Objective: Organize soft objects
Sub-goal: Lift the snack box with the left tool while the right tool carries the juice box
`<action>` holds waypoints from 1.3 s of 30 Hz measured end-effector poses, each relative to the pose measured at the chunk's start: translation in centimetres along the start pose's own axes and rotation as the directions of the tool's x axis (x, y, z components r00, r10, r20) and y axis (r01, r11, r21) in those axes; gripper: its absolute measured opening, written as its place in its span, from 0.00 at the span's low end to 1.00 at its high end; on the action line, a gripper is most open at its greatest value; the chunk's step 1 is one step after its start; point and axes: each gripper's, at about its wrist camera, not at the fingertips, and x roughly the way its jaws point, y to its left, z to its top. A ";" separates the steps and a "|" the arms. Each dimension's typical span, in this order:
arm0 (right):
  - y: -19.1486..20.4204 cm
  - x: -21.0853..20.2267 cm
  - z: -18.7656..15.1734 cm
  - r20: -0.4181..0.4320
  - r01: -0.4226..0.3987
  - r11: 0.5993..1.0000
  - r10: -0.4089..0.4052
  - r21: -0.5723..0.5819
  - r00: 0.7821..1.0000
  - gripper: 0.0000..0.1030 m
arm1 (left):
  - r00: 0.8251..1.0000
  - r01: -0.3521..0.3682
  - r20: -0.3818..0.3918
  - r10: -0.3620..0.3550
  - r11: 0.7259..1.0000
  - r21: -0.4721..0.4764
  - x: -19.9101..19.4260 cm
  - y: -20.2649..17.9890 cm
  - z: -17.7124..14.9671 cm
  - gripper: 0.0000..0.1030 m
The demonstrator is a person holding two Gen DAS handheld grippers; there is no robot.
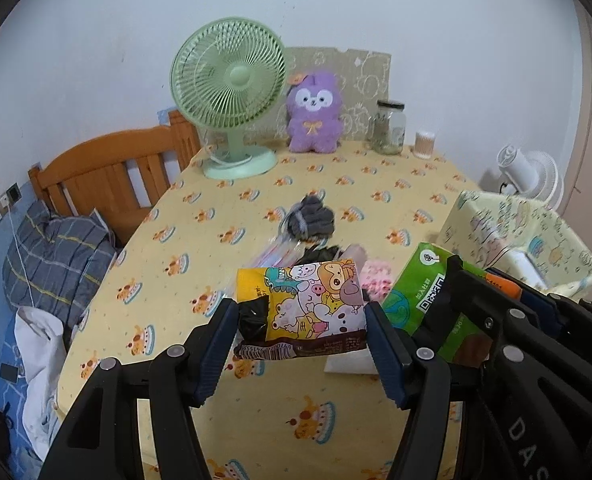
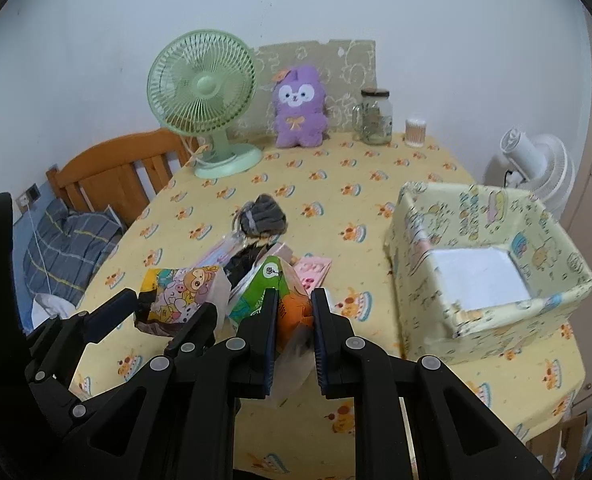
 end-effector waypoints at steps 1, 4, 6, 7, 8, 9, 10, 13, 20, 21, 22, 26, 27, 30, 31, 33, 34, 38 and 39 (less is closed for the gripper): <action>-0.1 -0.2 0.2 0.003 0.001 1.000 -0.001 0.003 1.000 0.18 | 1.000 0.003 0.008 -0.003 1.000 0.001 -0.3 -0.2 0.3 0.64; -0.5 -1.0 0.9 0.022 0.016 1.000 -0.016 0.004 1.000 0.18 | 1.000 0.008 0.027 -0.008 1.000 0.000 -0.8 -0.7 1.0 0.64; -0.6 -1.4 1.3 0.032 0.022 1.000 -0.022 -0.004 0.999 0.18 | 0.999 0.018 0.037 -0.018 1.000 -0.003 -1.1 -1.0 1.4 0.64; -0.8 -1.7 1.5 0.037 0.026 1.000 -0.026 -0.007 0.999 0.18 | 0.999 0.021 0.039 -0.021 1.000 -0.005 -1.2 -1.1 1.4 0.64; -0.9 -1.8 1.8 0.041 0.029 1.000 -0.029 -0.007 0.999 0.18 | 0.999 0.026 0.042 -0.026 1.000 -0.005 -1.3 -1.3 1.6 0.64; -1.0 -2.0 2.0 0.045 0.033 0.999 -0.032 -0.007 0.998 0.18 | 0.999 0.027 0.046 -0.027 1.000 -0.002 -1.4 -1.4 1.7 0.64; -1.1 -2.1 2.1 0.048 0.034 0.999 -0.034 -0.007 0.998 0.18 | 0.998 0.027 0.051 -0.027 1.000 0.001 -1.6 -1.6 1.8 0.64; -1.6 -2.7 2.6 0.065 0.043 0.999 -0.043 -0.006 0.997 0.18 | 0.997 0.034 0.066 -0.035 0.999 0.008 -2.0 -2.0 2.4 0.64; -3.0 -3.5 3.7 0.087 0.052 0.999 -0.052 0.004 0.995 0.18 | 0.995 0.044 0.087 -0.044 0.999 0.012 -2.7 -3.2 3.3 0.64; -3.2 -3.6 3.8 0.090 0.052 0.999 -0.052 0.005 0.995 0.18 | 0.995 0.045 0.091 -0.046 0.999 0.012 -2.8 -3.5 3.5 0.64; -3.3 -3.7 3.9 0.092 0.053 0.999 -0.053 0.004 0.994 0.18 | 0.995 0.045 0.093 -0.046 0.999 0.011 -2.9 -3.6 3.6 0.64; -4.0 -3.9 4.5 0.102 0.058 0.998 -0.058 0.000 0.993 0.18 | 0.993 0.055 0.102 -0.056 0.998 0.008 -2.8 -4.4 4.1 0.64; -4.1 -3.9 4.6 0.103 0.059 0.998 -0.059 0.000 0.993 0.18 | 0.993 0.056 0.103 -0.056 0.998 0.008 -2.8 -4.5 4.2 0.64; -4.7 -4.0 5.0 0.109 0.059 0.998 -0.058 -0.001 0.992 0.18 | 0.992 0.059 0.108 -0.060 0.998 0.012 -2.8 -5.1 4.6 0.64; -4.8 -4.1 5.1 0.110 0.059 0.998 -0.059 -0.002 0.992 0.18 | 0.992 0.060 0.111 -0.061 0.998 0.013 -2.8 -5.3 4.8 0.64; -5.2 -4.2 5.3 0.115 0.063 0.998 -0.062 -0.003 0.991 0.18 | 0.991 0.065 0.115 -0.066 0.998 0.014 -2.8 -5.7 5.0 0.64; -5.4 -4.2 5.4 0.116 0.063 0.998 -0.062 -0.004 0.991 0.18 | 0.991 0.067 0.117 -0.068 0.998 0.015 -2.8 -6.0 5.2 0.64; -6.3 -4.2 5.9 0.121 0.068 0.998 -0.068 0.000 0.990 0.18 | 0.990 0.073 0.121 -0.076 0.997 0.024 -2.5 -6.9 5.7 0.64; -6.5 -4.2 6.0 0.122 0.070 0.998 -0.069 0.001 0.990 0.18 | 0.989 0.075 0.122 -0.078 0.997 0.026 -2.4 -7.2 5.9 0.64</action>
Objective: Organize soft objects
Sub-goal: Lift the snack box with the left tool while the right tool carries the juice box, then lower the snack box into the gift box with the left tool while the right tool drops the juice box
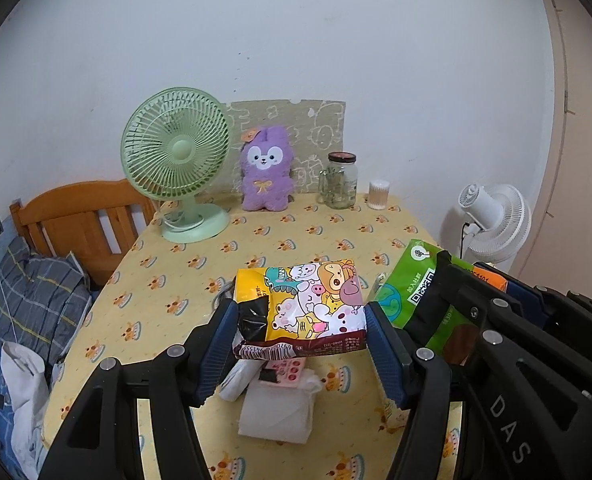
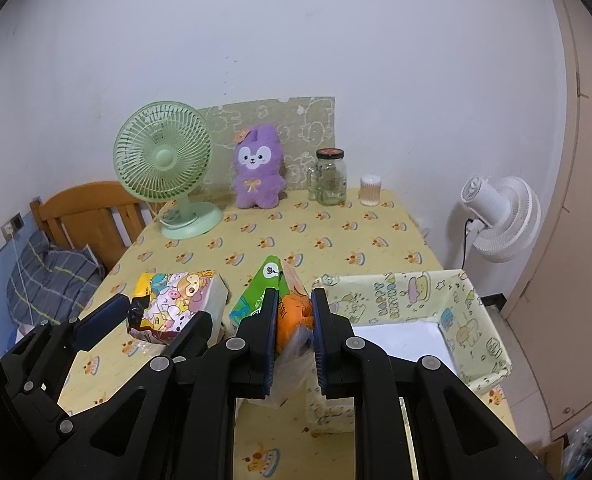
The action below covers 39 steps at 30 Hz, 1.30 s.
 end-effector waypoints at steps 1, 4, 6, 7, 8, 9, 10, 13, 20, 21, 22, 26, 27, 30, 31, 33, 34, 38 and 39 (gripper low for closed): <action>-0.1 0.0 0.1 0.001 0.001 1.000 -0.001 0.000 1.000 0.18 | 1.000 0.001 0.001 -0.001 1.000 0.001 0.1 -0.1 0.1 0.64; -0.9 0.1 0.5 0.006 0.006 1.000 -0.006 0.002 1.000 0.18 | 1.000 0.010 0.006 -0.010 1.000 0.002 0.3 -0.8 0.5 0.64; -1.4 0.2 0.7 0.009 0.010 1.000 -0.010 0.002 1.000 0.18 | 1.000 0.019 0.007 -0.019 1.000 0.001 0.6 -1.1 0.6 0.64; -1.6 0.3 0.8 0.009 0.011 1.000 -0.011 0.003 1.000 0.18 | 1.000 0.024 0.007 -0.024 1.000 0.002 0.8 -1.4 0.7 0.64; -2.0 0.4 0.8 0.009 0.015 1.000 -0.015 0.004 1.000 0.18 | 1.000 0.028 0.007 -0.028 1.000 0.006 1.0 -1.8 0.8 0.64; -2.3 0.4 0.9 0.009 0.017 1.000 -0.017 0.005 1.000 0.18 | 0.999 0.031 0.007 -0.031 0.999 0.010 1.1 -2.1 0.9 0.64; -2.5 0.5 1.0 0.009 0.018 1.000 -0.018 0.007 1.000 0.18 | 0.999 0.032 0.007 -0.033 0.999 0.011 1.2 -2.3 1.0 0.64; -3.3 0.7 1.3 0.013 0.022 1.000 -0.023 0.011 1.000 0.18 | 0.999 0.043 0.010 -0.043 0.999 0.016 1.5 -3.1 1.3 0.64; -4.9 1.3 1.7 0.017 0.036 0.999 -0.036 0.010 0.999 0.18 | 0.998 0.064 0.012 -0.064 0.998 0.023 2.4 -4.6 1.7 0.64; -5.2 1.4 1.7 0.016 0.038 0.999 -0.038 0.011 0.999 0.18 | 0.998 0.066 0.011 -0.066 0.998 0.024 2.5 -4.8 1.7 0.64; -5.5 1.6 1.7 0.014 0.042 0.999 -0.042 0.013 0.999 0.18 | 0.997 0.071 0.007 -0.071 0.997 0.027 2.9 -5.2 1.7 0.64; -6.9 2.1 1.6 0.006 0.060 0.998 -0.060 0.028 0.998 0.18 | 0.996 0.092 -0.004 -0.092 0.995 0.044 3.9 -6.6 1.8 0.64; -7.2 2.2 1.6 0.004 0.064 0.997 -0.064 0.031 0.998 0.18 | 0.995 0.095 -0.006 -0.095 0.994 0.047 4.0 -6.8 1.8 0.64; -8.3 2.6 1.4 0.002 0.081 0.996 -0.081 0.039 0.997 0.18 | 0.994 0.113 -0.015 -0.112 0.992 0.058 4.9 -7.9 1.9 0.64; -8.6 2.7 1.4 0.001 0.085 0.996 -0.085 0.041 0.996 0.18 | 0.993 0.120 -0.020 -0.119 0.991 0.061 5.2 -8.3 1.9 0.64; -9.4 3.1 1.3 -0.003 0.094 0.994 -0.094 0.048 0.996 0.18 | 0.991 0.132 -0.033 -0.130 0.989 0.067 5.8 -9.0 1.7 0.64; -9.6 3.2 1.3 -0.005 0.096 0.994 -0.095 0.051 0.995 0.18 | 0.991 0.134 -0.035 -0.132 0.989 0.069 5.9 -9.2 1.7 0.64; -11.0 3.9 0.8 -0.017 0.107 0.992 -0.106 0.068 0.994 0.18 | 0.988 0.148 -0.058 -0.143 0.985 0.087 7.1 -10.2 1.5 0.65; -11.2 4.1 0.8 -0.020 0.111 0.991 -0.109 0.070 0.994 0.18 | 0.987 0.151 -0.063 -0.145 0.985 0.089 7.3 -10.3 1.5 0.65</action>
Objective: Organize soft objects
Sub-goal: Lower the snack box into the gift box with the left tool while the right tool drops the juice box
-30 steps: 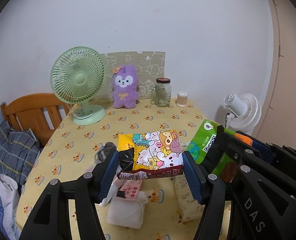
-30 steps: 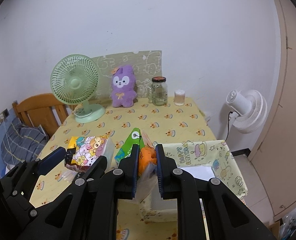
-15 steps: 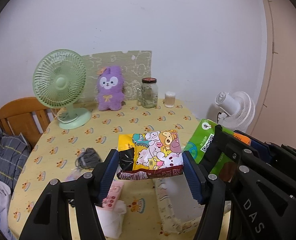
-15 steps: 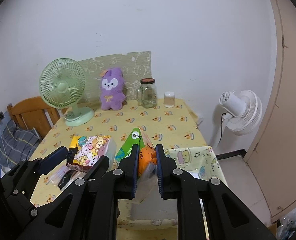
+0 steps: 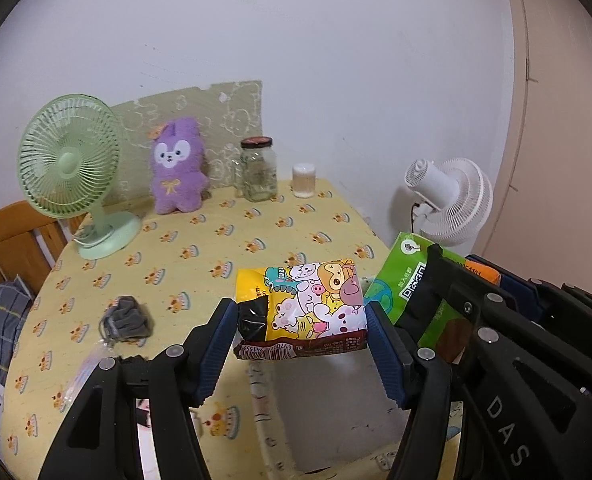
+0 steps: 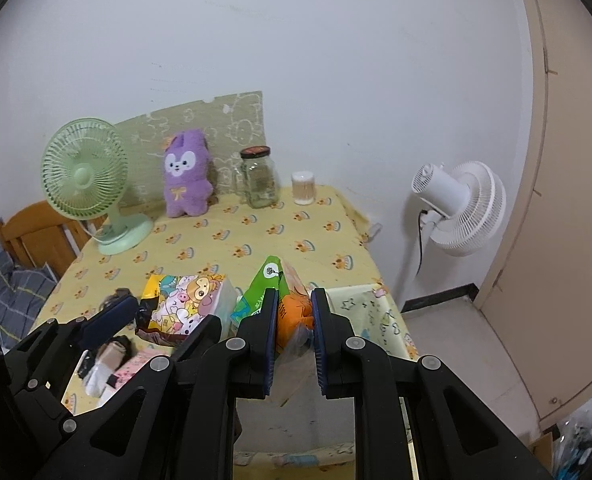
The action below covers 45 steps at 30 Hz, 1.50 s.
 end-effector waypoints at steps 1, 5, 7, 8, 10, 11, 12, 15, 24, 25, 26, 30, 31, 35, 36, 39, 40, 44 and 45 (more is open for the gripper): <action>-0.2 0.1 -0.1 -0.001 0.003 1.000 -0.003 0.002 1.000 0.18 | 1.000 0.006 -0.009 -0.006 1.000 0.009 0.4 -0.3 -0.1 0.65; -1.3 1.0 -0.4 -0.010 0.012 1.000 -0.012 0.016 1.000 0.18 | 0.999 0.015 -0.034 -0.014 0.999 0.034 1.6 -1.1 -0.2 0.67; -1.7 1.5 -0.5 -0.017 0.015 1.000 -0.014 0.025 1.000 0.18 | 0.999 0.021 -0.050 -0.019 0.999 0.039 2.1 -1.3 -0.3 0.68; -1.9 1.8 -0.7 -0.023 0.018 0.999 -0.017 0.029 1.000 0.18 | 0.998 0.026 -0.062 -0.024 0.999 0.044 2.5 -1.5 -0.3 0.69; -2.3 2.3 -0.8 -0.030 0.023 0.999 -0.022 0.035 0.999 0.18 | 0.997 0.026 -0.076 -0.023 0.999 0.047 2.9 -1.6 -0.5 0.72; -2.4 2.6 -0.9 -0.035 0.020 0.999 -0.019 0.039 0.999 0.18 | 0.997 0.013 -0.080 -0.009 0.999 0.047 3.2 -1.7 -0.5 0.77; -2.6 2.8 -0.9 -0.039 0.021 0.999 -0.019 0.042 0.999 0.18 | 0.997 0.005 -0.083 -0.001 0.999 0.049 3.3 -1.6 -0.5 0.83; -3.0 3.7 -0.9 -0.045 0.020 0.998 -0.017 0.056 0.999 0.18 | 0.995 -0.002 -0.101 0.009 0.998 0.070 3.6 -1.8 -0.3 0.85; -3.6 6.2 -0.4 -0.057 0.043 0.997 -0.039 0.066 0.998 0.18 | 0.991 0.025 -0.137 -0.012 0.995 0.094 4.8 -2.5 0.1 0.88; -3.6 6.4 -0.4 -0.058 0.042 0.997 -0.038 0.066 0.998 0.19 | 0.990 0.031 -0.142 -0.018 0.995 0.093 5.0 -2.5 0.2 0.88; -3.6 6.5 -0.4 -0.060 0.043 0.997 -0.039 0.066 0.997 0.21 | 0.989 0.037 -0.147 -0.023 0.995 0.092 5.2 -2.5 0.2 0.89; -3.6 7.0 -0.4 -0.070 0.047 0.997 -0.043 0.058 0.997 0.30 | 0.986 0.048 -0.166 -0.032 0.994 0.093 5.8 -2.5 0.1 0.89; -3.6 7.2 -0.4 -0.078 0.042 0.997 -0.037 0.058 0.996 0.43 | 0.985 0.052 -0.172 -0.036 0.994 0.092 5.8 -2.5 0.1 0.89; -3.7 6.9 -0.5 -0.061 0.052 0.996 -0.048 0.072 0.997 0.82 | 0.984 0.062 -0.175 -0.046 0.994 0.091 5.8 -2.5 0.1 0.90; -3.6 6.8 -0.4 -0.060 0.062 0.996 -0.058 0.065 0.996 0.84 | 0.984 0.061 -0.173 -0.045 0.994 0.088 5.8 -2.5 0.1 0.90; -3.5 6.6 -0.4 -0.079 0.075 0.996 -0.071 0.055 0.994 0.85 | 0.985 0.051 -0.169 -0.036 0.995 0.085 5.5 -2.5 0.1 0.93; -3.5 6.5 -0.4 -0.081 0.081 0.995 -0.076 0.055 0.994 0.85 | 0.985 0.050 -0.168 -0.036 0.995 0.085 5.4 -2.4 0.1 0.93; -3.4 5.8 -0.4 -0.082 0.094 0.994 -0.089 0.059 0.993 0.86 | 0.986 0.060 -0.161 -0.044 0.994 0.091 4.6 -2.5 0.0 0.94; -3.3 5.5 -0.5 -0.080 0.096 0.994 -0.091 0.060 0.993 0.86 | 0.986 0.060 -0.158 -0.045 0.994 0.093 4.5 -2.6 0.0 0.94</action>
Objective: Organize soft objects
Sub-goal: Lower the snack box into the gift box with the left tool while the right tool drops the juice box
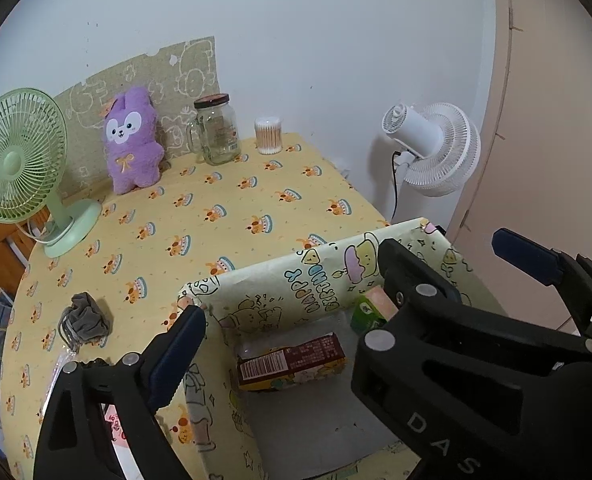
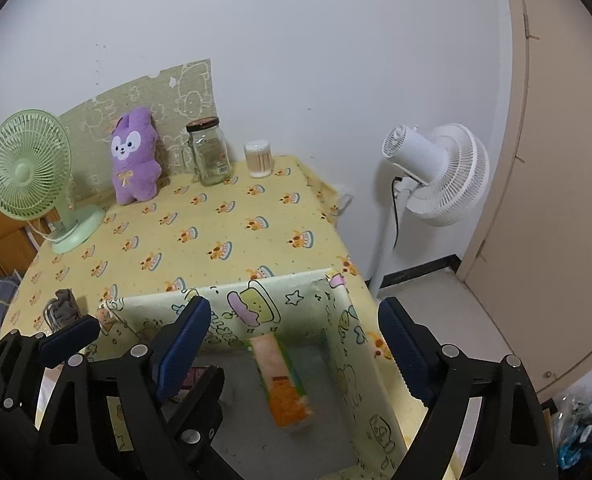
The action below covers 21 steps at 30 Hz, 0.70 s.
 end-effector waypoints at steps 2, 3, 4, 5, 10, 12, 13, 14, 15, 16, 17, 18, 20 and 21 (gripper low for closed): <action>0.1 -0.6 -0.1 0.004 0.002 1.000 -0.002 0.003 1.000 0.86 | 1.000 0.001 0.013 -0.001 1.000 0.006 -0.8 -0.1 -0.1 0.94; 0.1 -0.8 -0.2 0.006 0.004 1.000 -0.004 0.004 1.000 0.87 | 1.000 0.002 0.019 -0.002 1.000 0.008 -1.2 -0.1 -0.1 0.94; 0.2 -1.2 -0.2 0.009 0.005 1.000 -0.005 0.003 1.000 0.88 | 1.000 0.003 0.023 -0.003 1.000 0.008 -1.4 -0.1 -0.1 0.94; 0.4 -1.7 -0.2 0.017 0.009 1.000 -0.009 0.003 1.000 0.89 | 1.000 0.004 0.027 -0.005 1.000 0.009 -1.7 0.0 -0.2 0.94; 1.1 -3.6 -0.2 0.048 0.025 1.000 -0.025 -0.007 0.999 0.91 | 0.998 0.009 0.059 -0.009 1.000 0.003 -3.6 0.6 -0.3 0.95; 1.4 -4.4 -0.2 0.057 0.030 1.000 -0.029 -0.007 0.998 0.91 | 0.997 0.010 0.070 -0.010 1.000 0.002 -4.4 0.8 -0.4 0.96; 1.6 -4.9 -0.2 0.066 0.032 0.999 -0.031 -0.007 0.997 0.91 | 0.997 0.010 0.078 -0.010 1.000 0.001 -4.8 0.9 -0.5 0.96; 1.8 -5.3 -0.2 0.073 0.033 0.999 -0.032 -0.007 0.997 0.91 | 0.996 0.011 0.084 -0.011 1.000 0.002 -5.2 1.1 -0.5 0.96; 2.0 -5.7 -0.2 0.079 0.034 0.999 -0.034 -0.008 0.996 0.92 | 0.996 0.011 0.088 -0.011 1.000 0.003 -5.5 1.1 -0.6 0.97; 2.1 -5.9 -0.3 0.084 0.036 0.999 -0.035 -0.008 0.996 0.94 | 0.995 0.010 0.094 -0.011 1.000 0.005 -5.8 1.2 -0.6 0.97; 2.3 -6.3 -0.3 0.093 0.038 0.999 -0.037 -0.008 0.995 0.95 | 0.995 0.010 0.098 -0.010 1.000 0.007 -6.0 1.3 -0.7 0.97; 2.4 -6.7 -0.3 0.101 0.037 0.999 -0.036 -0.007 0.994 0.96 | 0.994 0.010 0.107 -0.011 1.000 0.011 -6.6 1.4 -0.7 0.98; 2.6 -7.3 -0.3 0.109 0.034 0.999 -0.033 -0.003 0.994 0.96 | 0.993 0.010 0.115 -0.012 1.000 0.017 -7.3 1.5 -0.7 0.99; 2.7 -7.6 -0.2 0.109 0.032 0.999 -0.032 -0.001 0.994 0.97 | 0.993 0.008 0.121 -0.010 1.000 0.019 -7.6 1.5 -0.7 0.99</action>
